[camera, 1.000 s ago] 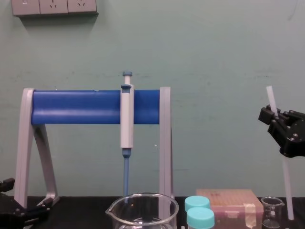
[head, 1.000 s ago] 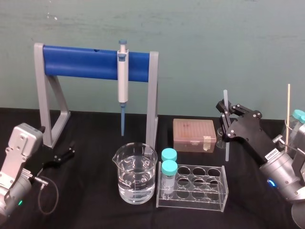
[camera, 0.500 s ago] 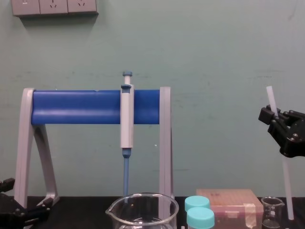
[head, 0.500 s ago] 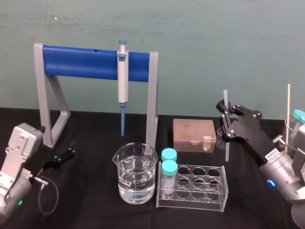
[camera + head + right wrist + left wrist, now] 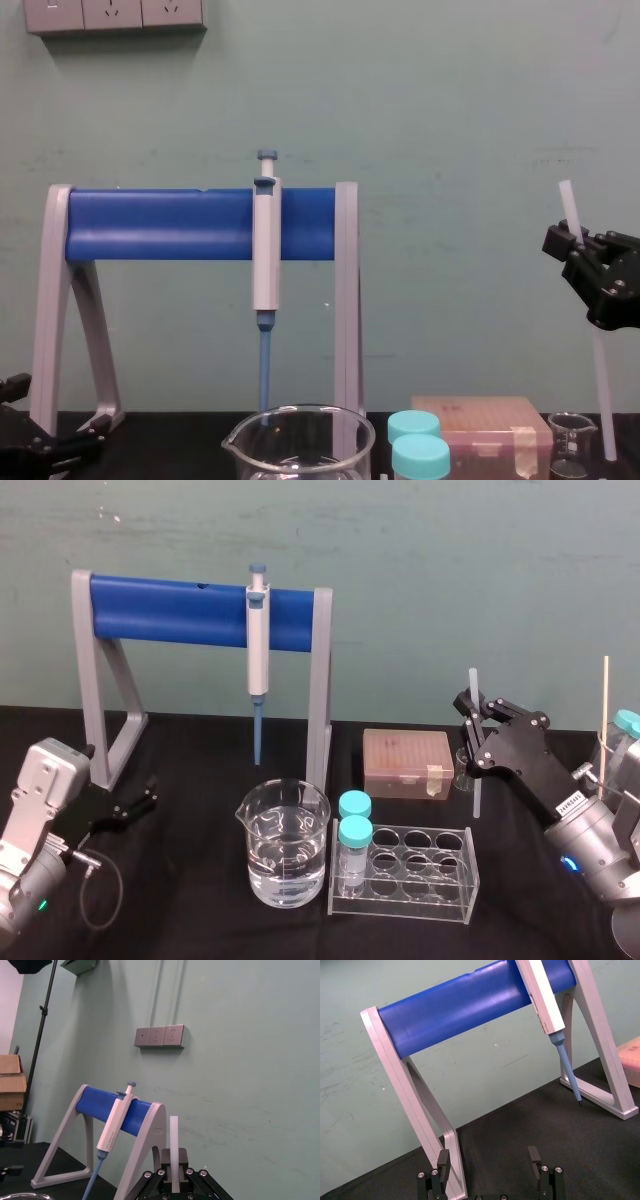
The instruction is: Pick up the stirring rod with one hand, then place it down.
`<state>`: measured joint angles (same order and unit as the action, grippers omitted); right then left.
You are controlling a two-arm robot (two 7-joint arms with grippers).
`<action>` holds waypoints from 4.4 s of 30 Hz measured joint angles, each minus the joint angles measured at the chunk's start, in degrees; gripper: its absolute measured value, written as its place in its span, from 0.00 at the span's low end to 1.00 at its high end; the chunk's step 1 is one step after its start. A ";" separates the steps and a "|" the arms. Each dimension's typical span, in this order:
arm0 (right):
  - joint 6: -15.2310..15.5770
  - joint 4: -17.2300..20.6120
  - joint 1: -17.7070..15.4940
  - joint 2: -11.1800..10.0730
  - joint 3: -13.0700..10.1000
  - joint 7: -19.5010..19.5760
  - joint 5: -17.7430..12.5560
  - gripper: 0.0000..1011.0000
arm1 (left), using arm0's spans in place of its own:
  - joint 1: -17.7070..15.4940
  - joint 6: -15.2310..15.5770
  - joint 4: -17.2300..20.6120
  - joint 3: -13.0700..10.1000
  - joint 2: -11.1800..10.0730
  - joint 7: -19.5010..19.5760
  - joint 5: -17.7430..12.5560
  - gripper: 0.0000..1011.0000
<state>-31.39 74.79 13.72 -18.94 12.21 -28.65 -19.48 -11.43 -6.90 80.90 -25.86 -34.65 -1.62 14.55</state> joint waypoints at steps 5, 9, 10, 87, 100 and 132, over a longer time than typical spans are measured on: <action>0.00 0.00 0.00 0.00 0.00 0.00 0.00 0.07 | 0.00 0.00 0.00 0.00 0.00 0.00 0.00 0.99; 0.00 -0.02 0.00 0.04 -0.06 -0.20 0.00 0.07 | 0.00 0.00 0.00 0.00 0.00 0.00 0.00 0.99; -0.01 -0.04 0.02 0.11 -0.11 -0.70 -0.04 0.07 | 0.00 0.00 0.00 0.00 0.00 0.00 0.00 0.99; 4.77 -1.96 1.20 0.26 3.54 -6.61 -3.64 0.07 | 0.00 0.00 0.00 0.00 0.00 0.00 0.00 0.99; 6.63 -4.79 2.75 0.05 4.59 -7.76 -4.27 0.07 | 0.00 0.00 0.00 0.00 0.00 0.00 0.00 0.99; 11.11 -7.12 3.71 -1.12 6.58 -7.06 -3.78 0.07 | 0.00 0.00 0.00 0.00 0.00 0.00 0.00 0.99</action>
<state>-20.28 67.67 17.43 -20.07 18.79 -35.71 -23.26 -11.43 -6.91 80.90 -25.86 -34.64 -1.62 14.55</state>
